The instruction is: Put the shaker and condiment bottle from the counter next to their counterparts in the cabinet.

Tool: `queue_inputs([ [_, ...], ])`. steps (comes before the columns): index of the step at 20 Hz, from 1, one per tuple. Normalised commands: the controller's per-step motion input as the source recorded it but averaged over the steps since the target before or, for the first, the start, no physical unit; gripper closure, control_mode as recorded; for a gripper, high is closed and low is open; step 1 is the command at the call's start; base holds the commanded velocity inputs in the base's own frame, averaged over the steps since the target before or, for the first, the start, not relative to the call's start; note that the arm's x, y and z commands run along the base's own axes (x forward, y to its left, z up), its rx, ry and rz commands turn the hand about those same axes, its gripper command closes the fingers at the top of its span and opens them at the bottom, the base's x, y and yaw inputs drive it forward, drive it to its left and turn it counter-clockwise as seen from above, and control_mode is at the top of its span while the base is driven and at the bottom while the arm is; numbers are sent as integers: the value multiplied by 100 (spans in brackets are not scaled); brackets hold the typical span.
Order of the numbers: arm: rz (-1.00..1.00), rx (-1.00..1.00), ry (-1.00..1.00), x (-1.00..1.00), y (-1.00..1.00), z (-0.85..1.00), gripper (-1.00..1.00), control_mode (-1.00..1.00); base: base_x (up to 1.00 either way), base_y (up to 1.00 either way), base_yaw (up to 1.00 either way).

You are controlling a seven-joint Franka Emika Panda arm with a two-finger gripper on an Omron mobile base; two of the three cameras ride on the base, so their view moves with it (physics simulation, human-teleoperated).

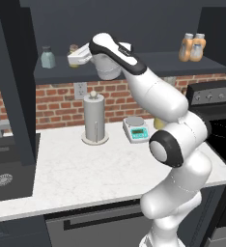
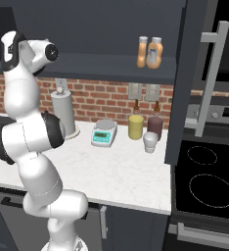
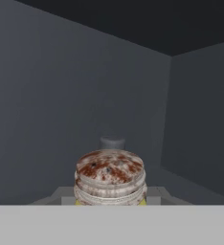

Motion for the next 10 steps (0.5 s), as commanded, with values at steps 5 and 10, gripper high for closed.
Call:
queue_inputs([
  [5,0,-1,-7,2,6,0,100,-100,0,0,0],
  [10,0,-1,-3,0,6,0,100,-100,0,0,0],
])
